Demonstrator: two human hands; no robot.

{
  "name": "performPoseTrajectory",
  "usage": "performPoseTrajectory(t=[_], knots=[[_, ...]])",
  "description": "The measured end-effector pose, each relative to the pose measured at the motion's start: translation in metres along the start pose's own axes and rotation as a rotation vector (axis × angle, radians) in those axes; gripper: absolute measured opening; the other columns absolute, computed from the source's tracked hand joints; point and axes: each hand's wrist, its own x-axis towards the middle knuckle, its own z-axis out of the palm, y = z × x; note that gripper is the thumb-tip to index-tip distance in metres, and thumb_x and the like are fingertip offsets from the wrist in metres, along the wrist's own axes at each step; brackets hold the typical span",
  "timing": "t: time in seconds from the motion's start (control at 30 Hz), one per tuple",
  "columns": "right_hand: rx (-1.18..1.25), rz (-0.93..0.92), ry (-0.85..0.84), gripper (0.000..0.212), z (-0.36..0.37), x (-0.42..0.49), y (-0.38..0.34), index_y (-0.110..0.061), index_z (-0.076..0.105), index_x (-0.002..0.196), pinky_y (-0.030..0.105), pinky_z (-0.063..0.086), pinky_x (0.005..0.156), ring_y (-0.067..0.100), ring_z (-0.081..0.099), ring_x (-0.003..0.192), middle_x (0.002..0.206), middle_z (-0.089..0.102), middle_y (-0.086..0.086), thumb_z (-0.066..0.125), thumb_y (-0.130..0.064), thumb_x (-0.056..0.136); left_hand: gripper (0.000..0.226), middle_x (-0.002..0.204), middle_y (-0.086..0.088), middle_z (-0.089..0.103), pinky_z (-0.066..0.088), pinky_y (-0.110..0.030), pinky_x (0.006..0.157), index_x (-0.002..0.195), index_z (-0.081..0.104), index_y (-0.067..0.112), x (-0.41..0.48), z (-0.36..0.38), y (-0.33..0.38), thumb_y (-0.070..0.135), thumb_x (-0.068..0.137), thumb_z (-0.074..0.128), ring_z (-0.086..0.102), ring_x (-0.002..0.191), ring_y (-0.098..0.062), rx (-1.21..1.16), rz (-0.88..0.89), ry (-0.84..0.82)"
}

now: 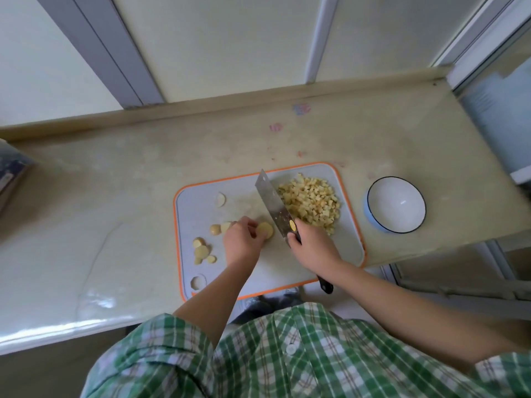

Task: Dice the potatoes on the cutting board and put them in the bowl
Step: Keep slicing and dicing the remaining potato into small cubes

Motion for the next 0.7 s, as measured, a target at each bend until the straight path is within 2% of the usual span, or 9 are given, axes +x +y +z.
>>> performPoseTrajectory(t=[0.23, 0.37, 0.5, 0.7], knots=[[-0.09, -0.117, -0.061, 0.02, -0.005, -0.005, -0.003, -0.015, 0.034, 0.08, 0.034, 0.027, 0.053, 0.029, 0.04, 0.059, 0.058, 0.036, -0.001, 0.043, -0.02, 0.096, 0.012, 0.078, 0.004, 0.061, 0.035, -0.022, 0.064, 0.092, 0.065, 0.015, 0.0, 0.005, 0.003, 0.012, 0.081, 0.07, 0.055, 0.072, -0.014, 0.003, -0.046, 0.038], [-0.12, -0.128, -0.077, 0.017, -0.003, -0.008, -0.005, -0.015, 0.033, 0.083, 0.032, 0.03, 0.054, 0.026, 0.039, 0.059, 0.059, 0.034, -0.003, 0.042, -0.019, 0.097, 0.012, 0.076, 0.003, 0.062, 0.036, -0.022, 0.064, 0.09, 0.066, 0.015, 0.0, 0.006, 0.003, 0.01, 0.08, 0.07, 0.056, 0.071, -0.015, -0.023, -0.07, 0.047], [-0.123, -0.136, -0.076, 0.017, -0.003, -0.011, -0.004, -0.015, 0.034, 0.081, 0.033, 0.026, 0.047, 0.022, 0.038, 0.053, 0.059, 0.036, -0.001, 0.041, -0.018, 0.097, 0.011, 0.075, 0.004, 0.061, 0.034, -0.02, 0.064, 0.087, 0.064, 0.017, 0.0, 0.007, 0.005, 0.01, 0.081, 0.07, 0.054, 0.071, -0.014, -0.022, -0.079, 0.048], [-0.118, -0.148, -0.067, 0.016, 0.0, -0.011, -0.005, -0.016, 0.033, 0.083, 0.033, 0.033, 0.052, 0.025, 0.043, 0.057, 0.059, 0.037, -0.002, 0.041, -0.018, 0.097, 0.012, 0.078, 0.001, 0.062, 0.033, -0.019, 0.058, 0.085, 0.062, 0.018, 0.002, 0.005, 0.005, 0.01, 0.08, 0.07, 0.055, 0.071, -0.016, -0.02, -0.087, 0.029]])
